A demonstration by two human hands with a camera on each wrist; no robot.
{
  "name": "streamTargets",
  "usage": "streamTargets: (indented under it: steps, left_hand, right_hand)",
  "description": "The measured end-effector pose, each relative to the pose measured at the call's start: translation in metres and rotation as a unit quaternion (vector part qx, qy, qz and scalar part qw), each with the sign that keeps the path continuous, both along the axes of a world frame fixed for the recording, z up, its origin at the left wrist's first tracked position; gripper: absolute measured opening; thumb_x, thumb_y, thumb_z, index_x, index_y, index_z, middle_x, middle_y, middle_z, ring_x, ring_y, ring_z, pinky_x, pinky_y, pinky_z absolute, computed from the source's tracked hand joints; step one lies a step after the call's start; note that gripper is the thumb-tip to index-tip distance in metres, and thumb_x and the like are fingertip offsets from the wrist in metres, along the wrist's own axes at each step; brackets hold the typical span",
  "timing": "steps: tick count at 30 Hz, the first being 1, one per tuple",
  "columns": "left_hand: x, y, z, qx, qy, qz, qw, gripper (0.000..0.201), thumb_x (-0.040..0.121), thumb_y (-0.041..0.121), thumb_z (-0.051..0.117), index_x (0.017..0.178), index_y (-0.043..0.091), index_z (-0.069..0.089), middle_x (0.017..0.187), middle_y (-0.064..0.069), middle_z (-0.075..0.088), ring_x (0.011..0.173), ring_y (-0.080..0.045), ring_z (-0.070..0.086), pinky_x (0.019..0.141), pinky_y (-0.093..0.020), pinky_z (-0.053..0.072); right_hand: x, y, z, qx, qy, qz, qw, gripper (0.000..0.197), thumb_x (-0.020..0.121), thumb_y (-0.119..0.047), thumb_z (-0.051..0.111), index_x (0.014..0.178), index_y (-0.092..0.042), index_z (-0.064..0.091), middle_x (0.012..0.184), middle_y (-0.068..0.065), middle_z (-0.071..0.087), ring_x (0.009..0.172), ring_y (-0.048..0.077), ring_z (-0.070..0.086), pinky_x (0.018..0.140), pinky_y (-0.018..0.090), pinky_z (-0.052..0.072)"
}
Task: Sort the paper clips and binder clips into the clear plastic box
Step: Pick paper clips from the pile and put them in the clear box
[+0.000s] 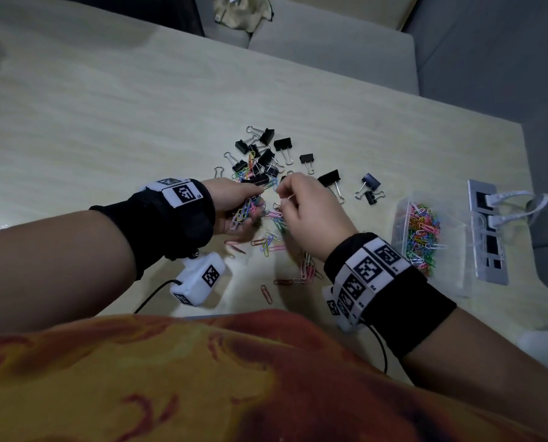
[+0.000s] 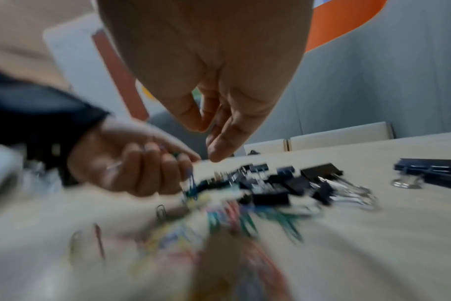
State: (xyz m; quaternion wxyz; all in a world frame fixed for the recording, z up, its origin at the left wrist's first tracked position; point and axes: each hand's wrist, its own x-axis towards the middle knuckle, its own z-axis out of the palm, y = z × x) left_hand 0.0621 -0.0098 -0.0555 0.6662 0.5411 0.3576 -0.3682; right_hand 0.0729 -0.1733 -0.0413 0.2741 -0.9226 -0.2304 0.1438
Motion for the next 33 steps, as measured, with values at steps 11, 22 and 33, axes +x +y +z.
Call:
streamTargets:
  steps: [11, 22, 33]
  left_hand:
    - [0.0, 0.014, 0.003, 0.058, -0.001, -0.009, 0.998, 0.032, 0.095, 0.037, 0.051, 0.07, 0.018, 0.055, 0.052, 0.005, 0.052, 0.036, -0.004, 0.046, 0.039, -0.011, 0.042]
    - [0.005, -0.022, 0.017, 0.056, -0.019, -0.043, 0.997, 0.032, 0.097, 0.034, 0.048, 0.071, 0.016, 0.05, 0.056, 0.003, 0.047, 0.035, -0.006, 0.042, 0.037, -0.012, 0.04]
    - [0.041, -0.13, 0.039, 0.039, -0.06, -0.137, 0.988, 0.031, 0.098, 0.034, 0.046, 0.073, 0.016, 0.05, 0.056, 0.002, 0.046, 0.034, -0.006, 0.042, 0.036, -0.011, 0.038]
  right_hand:
    - [-0.027, -0.033, -0.061, -0.148, -0.107, 0.229, 0.956, 0.036, 0.075, -0.01, 0.072, 0.11, -0.015, 0.064, 0.119, 0.008, 0.061, 0.104, 0.035, 0.057, 0.082, 0.041, 0.055]
    - [-0.023, -0.047, -0.04, -0.13, -0.013, 0.066, 0.989, 0.02, 0.084, -0.006, 0.054, 0.093, -0.014, 0.07, 0.105, 0.005, 0.059, 0.099, 0.022, 0.056, 0.082, 0.024, 0.04]
    - [-0.015, -0.142, -0.004, 0.139, 0.046, -0.322, 0.935, 0.014, 0.075, -0.01, 0.07, 0.074, -0.024, 0.07, 0.07, -0.01, 0.064, 0.069, 0.011, 0.061, 0.069, 0.024, 0.049]
